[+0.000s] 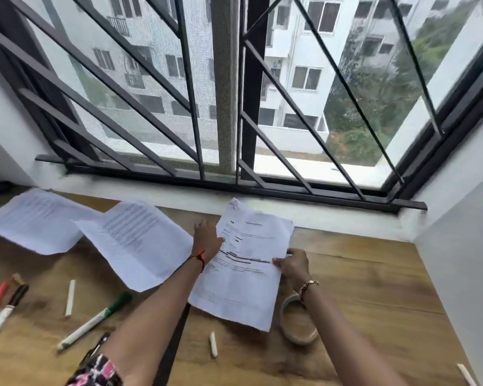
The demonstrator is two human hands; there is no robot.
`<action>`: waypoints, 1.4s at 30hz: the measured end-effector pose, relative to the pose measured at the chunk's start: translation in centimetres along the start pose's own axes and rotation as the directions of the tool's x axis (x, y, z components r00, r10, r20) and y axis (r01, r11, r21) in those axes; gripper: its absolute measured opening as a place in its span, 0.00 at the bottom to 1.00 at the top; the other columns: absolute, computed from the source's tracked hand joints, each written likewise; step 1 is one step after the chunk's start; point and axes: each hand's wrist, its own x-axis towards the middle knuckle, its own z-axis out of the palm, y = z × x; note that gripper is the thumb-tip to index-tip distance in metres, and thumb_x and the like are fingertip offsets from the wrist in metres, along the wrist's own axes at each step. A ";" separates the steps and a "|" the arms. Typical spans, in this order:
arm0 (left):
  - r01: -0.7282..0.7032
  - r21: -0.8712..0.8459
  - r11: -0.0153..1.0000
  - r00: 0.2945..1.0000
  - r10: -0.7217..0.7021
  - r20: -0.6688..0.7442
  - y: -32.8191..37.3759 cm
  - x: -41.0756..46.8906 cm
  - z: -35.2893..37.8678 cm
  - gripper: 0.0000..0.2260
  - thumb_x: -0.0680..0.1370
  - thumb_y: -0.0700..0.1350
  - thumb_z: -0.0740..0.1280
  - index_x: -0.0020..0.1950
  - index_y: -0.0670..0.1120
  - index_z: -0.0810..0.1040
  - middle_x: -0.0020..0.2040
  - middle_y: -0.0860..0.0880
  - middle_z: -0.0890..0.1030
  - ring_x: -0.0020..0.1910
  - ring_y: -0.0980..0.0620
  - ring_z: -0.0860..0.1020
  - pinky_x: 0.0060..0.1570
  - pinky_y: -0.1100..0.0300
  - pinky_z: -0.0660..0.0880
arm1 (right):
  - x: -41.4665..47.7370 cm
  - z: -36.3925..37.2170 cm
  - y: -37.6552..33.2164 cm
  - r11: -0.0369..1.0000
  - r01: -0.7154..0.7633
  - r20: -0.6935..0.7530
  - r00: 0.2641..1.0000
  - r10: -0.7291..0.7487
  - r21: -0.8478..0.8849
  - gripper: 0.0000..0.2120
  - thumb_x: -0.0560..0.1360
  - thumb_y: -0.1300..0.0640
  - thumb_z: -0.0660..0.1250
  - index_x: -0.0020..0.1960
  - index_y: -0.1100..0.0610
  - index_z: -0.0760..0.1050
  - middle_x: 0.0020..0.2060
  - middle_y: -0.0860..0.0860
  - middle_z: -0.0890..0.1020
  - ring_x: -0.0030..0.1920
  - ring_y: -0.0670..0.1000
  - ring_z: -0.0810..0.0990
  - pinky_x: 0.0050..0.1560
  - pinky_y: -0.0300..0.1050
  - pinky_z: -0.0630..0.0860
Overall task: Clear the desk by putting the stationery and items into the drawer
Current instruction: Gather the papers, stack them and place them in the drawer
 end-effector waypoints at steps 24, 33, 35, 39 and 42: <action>-0.104 -0.478 0.872 0.995 0.097 -0.039 0.5 -2.6 -2.5 0.10 0.77 0.40 0.62 0.56 0.40 0.78 0.49 0.49 0.79 0.48 0.51 0.77 0.46 0.62 0.69 | -1.0 0.2 0.0 0.953 0.205 0.025 0.979 -0.204 -0.222 0.19 0.72 0.56 0.69 0.60 0.60 0.72 0.55 0.56 0.79 0.58 0.58 0.75 0.57 0.52 0.74; -0.070 -0.834 0.547 0.997 0.027 -0.066 0.9 -7.3 -6.2 0.06 0.78 0.40 0.63 0.53 0.44 0.76 0.46 0.45 0.81 0.43 0.48 0.80 0.45 0.55 0.77 | -3.4 -0.8 -2.3 0.969 -0.127 0.367 0.929 0.041 0.212 0.20 0.70 0.59 0.71 0.59 0.67 0.75 0.44 0.57 0.81 0.37 0.53 0.78 0.32 0.41 0.68; -0.061 -0.852 0.520 0.997 -0.013 -0.080 0.6 -8.4 -6.6 0.07 0.78 0.40 0.63 0.55 0.42 0.76 0.47 0.43 0.81 0.40 0.49 0.80 0.41 0.58 0.78 | -3.8 -0.9 -2.7 0.961 -0.074 0.370 0.928 -0.031 0.265 0.20 0.70 0.64 0.70 0.61 0.67 0.73 0.47 0.58 0.81 0.40 0.54 0.78 0.33 0.41 0.72; -0.069 -0.842 0.535 0.972 -0.155 -0.177 -0.5 -10.6 -7.0 0.07 0.79 0.41 0.61 0.55 0.41 0.73 0.49 0.44 0.79 0.42 0.48 0.78 0.38 0.61 0.75 | -5.4 -1.5 -4.3 0.968 0.040 0.499 0.851 -0.164 0.250 0.21 0.71 0.66 0.69 0.63 0.58 0.71 0.50 0.56 0.82 0.47 0.56 0.81 0.38 0.45 0.77; -0.061 -0.837 0.543 0.955 -0.212 -0.207 -1.1 -12.3 -7.0 0.05 0.80 0.41 0.60 0.54 0.41 0.71 0.47 0.47 0.78 0.42 0.50 0.78 0.39 0.60 0.75 | -6.5 -1.0 -5.4 0.973 0.148 0.530 0.818 -0.222 0.179 0.22 0.73 0.67 0.67 0.64 0.57 0.67 0.47 0.56 0.81 0.44 0.55 0.79 0.34 0.43 0.76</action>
